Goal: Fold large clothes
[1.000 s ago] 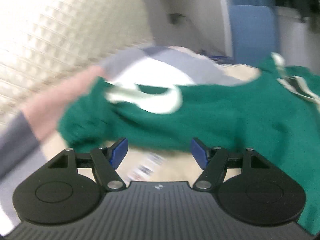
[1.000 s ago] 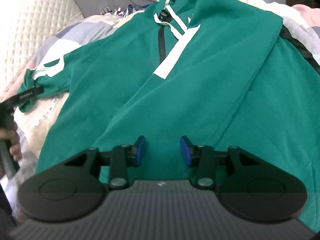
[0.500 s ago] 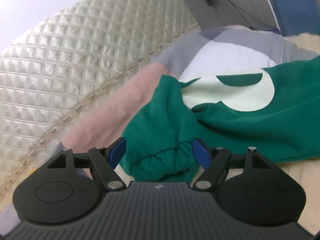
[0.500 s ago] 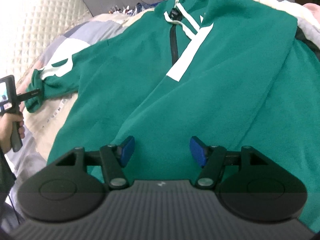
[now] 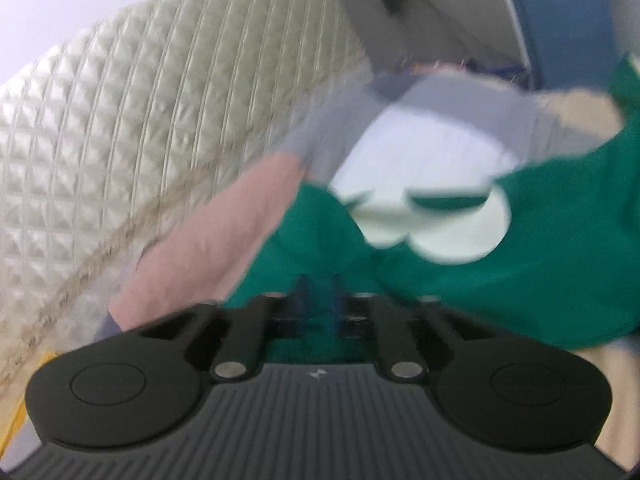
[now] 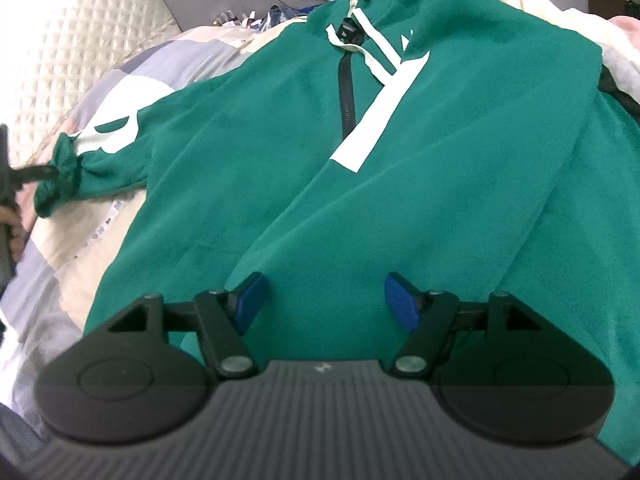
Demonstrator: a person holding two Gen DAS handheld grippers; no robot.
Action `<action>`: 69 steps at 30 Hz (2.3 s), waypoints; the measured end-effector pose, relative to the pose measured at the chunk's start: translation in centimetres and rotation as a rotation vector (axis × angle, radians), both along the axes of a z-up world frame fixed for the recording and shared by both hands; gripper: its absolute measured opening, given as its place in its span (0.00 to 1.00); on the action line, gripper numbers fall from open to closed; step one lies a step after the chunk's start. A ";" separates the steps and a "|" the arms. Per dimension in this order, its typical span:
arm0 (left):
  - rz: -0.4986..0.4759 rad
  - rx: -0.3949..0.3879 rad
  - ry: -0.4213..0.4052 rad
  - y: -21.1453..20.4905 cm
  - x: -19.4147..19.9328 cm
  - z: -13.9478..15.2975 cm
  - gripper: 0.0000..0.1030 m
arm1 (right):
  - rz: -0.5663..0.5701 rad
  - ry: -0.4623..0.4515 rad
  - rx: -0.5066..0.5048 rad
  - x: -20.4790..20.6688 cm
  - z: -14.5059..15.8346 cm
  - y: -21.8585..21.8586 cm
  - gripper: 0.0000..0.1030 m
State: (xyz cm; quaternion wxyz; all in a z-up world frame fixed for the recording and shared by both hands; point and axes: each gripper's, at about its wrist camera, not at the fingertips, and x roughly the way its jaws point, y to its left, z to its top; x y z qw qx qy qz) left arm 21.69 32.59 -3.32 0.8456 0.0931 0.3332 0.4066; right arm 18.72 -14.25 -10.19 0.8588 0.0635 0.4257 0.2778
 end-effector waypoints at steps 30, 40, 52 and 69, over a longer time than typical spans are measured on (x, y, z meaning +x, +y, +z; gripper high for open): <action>-0.193 -0.141 -0.123 -7.4 -3.5 -0.4 0.52 | -0.040 0.031 0.114 -1.8 0.9 -3.2 0.67; -0.271 -0.351 -0.244 -4.0 -5.6 -2.8 0.58 | -0.053 0.055 0.106 -0.5 0.2 -2.6 0.67; -0.376 -0.431 -0.145 -8.4 -6.9 -4.7 0.58 | -0.045 0.076 0.113 -0.1 -0.5 -2.4 0.67; -0.293 -0.306 0.155 -9.6 -2.0 -12.8 0.70 | -0.053 0.056 0.098 0.2 -0.2 -2.8 0.67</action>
